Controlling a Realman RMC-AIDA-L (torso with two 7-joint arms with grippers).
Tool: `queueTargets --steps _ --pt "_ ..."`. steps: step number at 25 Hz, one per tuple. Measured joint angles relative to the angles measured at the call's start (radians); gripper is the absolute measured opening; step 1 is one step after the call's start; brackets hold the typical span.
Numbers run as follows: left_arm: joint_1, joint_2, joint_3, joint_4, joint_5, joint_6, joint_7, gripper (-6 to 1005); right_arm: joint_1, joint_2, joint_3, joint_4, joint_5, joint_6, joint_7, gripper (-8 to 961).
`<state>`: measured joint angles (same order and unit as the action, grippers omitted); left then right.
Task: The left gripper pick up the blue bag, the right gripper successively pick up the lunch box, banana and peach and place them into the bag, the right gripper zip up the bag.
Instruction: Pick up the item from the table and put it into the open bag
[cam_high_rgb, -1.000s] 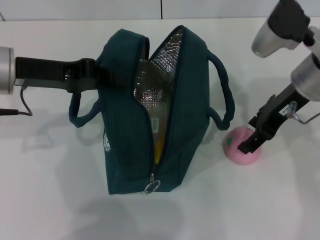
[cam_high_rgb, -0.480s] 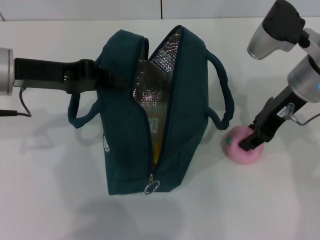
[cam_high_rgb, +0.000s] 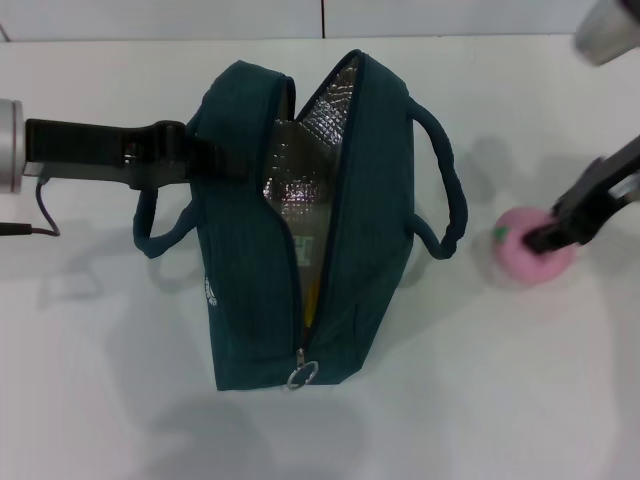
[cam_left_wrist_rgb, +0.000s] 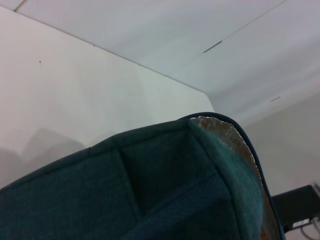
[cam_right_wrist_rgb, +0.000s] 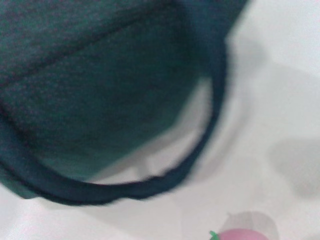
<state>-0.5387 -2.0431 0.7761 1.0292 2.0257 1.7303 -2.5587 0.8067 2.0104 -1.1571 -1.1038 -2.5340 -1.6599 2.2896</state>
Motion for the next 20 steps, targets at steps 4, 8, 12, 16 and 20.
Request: queueTargets --steps 4,8,12,16,20 --pt "0.000 0.000 0.000 0.000 -0.001 0.000 0.000 45 -0.014 -0.004 0.124 -0.067 -0.101 -0.030 0.000 241" --pt "-0.003 -0.001 0.000 0.000 -0.002 0.002 0.000 45 -0.029 -0.007 0.201 -0.137 -0.117 -0.032 0.000 202" --pt "-0.003 -0.002 0.000 0.000 -0.003 0.003 -0.002 45 -0.055 -0.005 0.289 -0.255 0.067 -0.026 -0.025 157" --pt "-0.004 -0.001 0.000 0.000 -0.006 0.005 -0.001 45 -0.075 -0.005 0.289 -0.276 0.372 -0.008 -0.096 127" --pt "-0.010 -0.002 0.000 0.002 -0.011 0.006 -0.001 45 -0.071 0.003 0.271 -0.246 0.528 0.018 -0.166 98"
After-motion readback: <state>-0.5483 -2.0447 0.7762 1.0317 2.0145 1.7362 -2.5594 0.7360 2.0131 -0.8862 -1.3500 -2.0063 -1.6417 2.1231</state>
